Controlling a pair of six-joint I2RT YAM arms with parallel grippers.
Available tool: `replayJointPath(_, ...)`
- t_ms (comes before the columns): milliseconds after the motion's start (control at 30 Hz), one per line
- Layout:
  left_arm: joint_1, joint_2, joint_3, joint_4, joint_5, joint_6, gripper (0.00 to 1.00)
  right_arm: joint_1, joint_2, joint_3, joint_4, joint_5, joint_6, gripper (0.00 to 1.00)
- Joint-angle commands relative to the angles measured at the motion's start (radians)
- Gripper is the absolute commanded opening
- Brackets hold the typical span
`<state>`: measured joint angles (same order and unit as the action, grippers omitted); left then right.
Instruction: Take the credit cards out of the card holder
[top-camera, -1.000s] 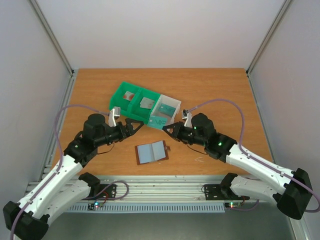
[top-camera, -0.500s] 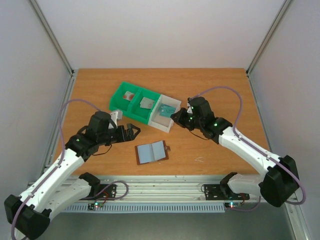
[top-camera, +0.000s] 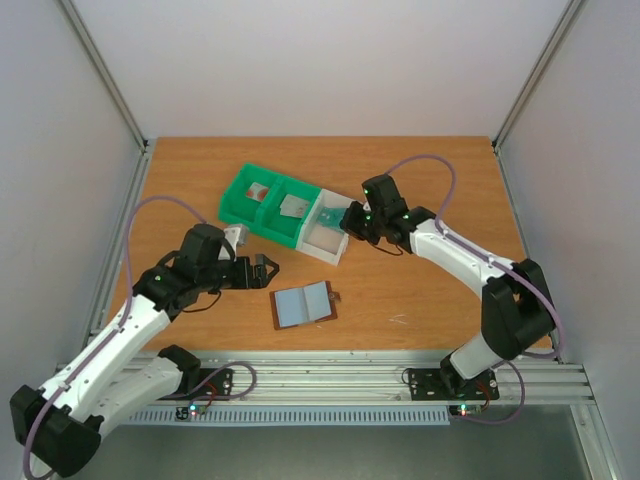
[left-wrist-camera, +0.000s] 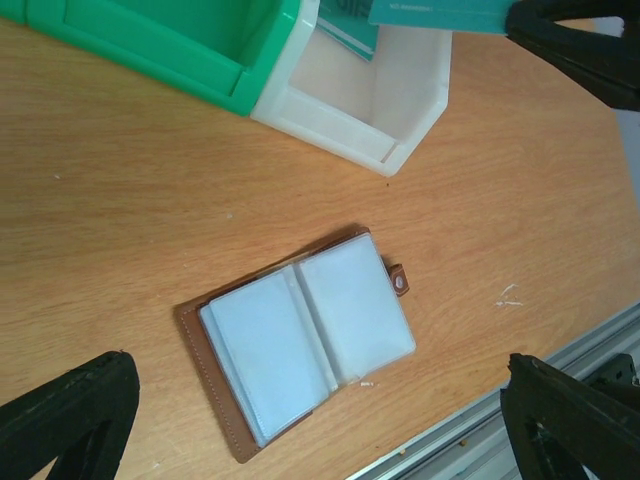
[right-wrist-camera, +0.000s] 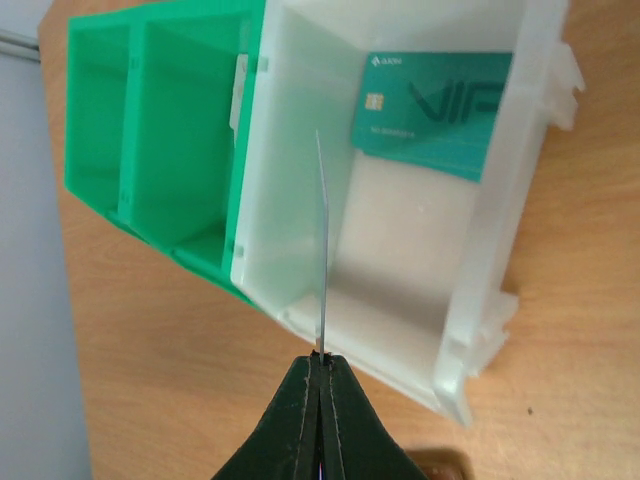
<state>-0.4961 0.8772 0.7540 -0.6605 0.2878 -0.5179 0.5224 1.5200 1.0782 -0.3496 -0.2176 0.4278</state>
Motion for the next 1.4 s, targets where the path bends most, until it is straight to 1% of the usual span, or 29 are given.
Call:
replayJointPath(0,-0.004,-0.06,0.048,-0.026,-0.072,0.032,0.99,-0.013,0.083,0.093,-0.023,0.001,-0.023,0.01)
replayJointPath(100,-0.003,-0.111,0.045,-0.043,-0.109,0.042,0.99,-0.015,0.13,0.119,-0.006,0.019,-0.021,0.01)
replayJointPath(267,-0.004,-0.188,0.015,-0.009,-0.086,0.04,0.99,-0.019,0.219,0.175,0.003,0.039,-0.003,0.01)
replayJointPath(367,-0.004,-0.205,0.023,-0.019,-0.1,0.044,0.99,-0.022,0.258,0.19,0.013,0.067,0.0,0.01)
replayJointPath(567,-0.003,-0.197,0.029,-0.031,-0.086,0.052,0.99,-0.03,0.324,0.209,0.05,0.08,0.013,0.01)
replayJointPath(700,-0.004,-0.182,0.041,-0.057,-0.083,0.061,0.99,-0.036,0.343,0.211,0.07,0.077,0.017,0.01)
replayJointPath(967,-0.004,-0.189,0.037,-0.054,-0.073,0.065,0.99,-0.047,0.382,0.217,0.087,0.075,0.035,0.01)
replayJointPath(1200,-0.003,-0.193,0.035,-0.054,-0.073,0.067,0.99,-0.05,0.405,0.245,0.061,0.082,0.043,0.02)
replayJointPath(1367,-0.004,-0.193,0.031,-0.058,-0.078,0.067,0.99,-0.051,0.412,0.258,0.033,0.096,0.045,0.06)
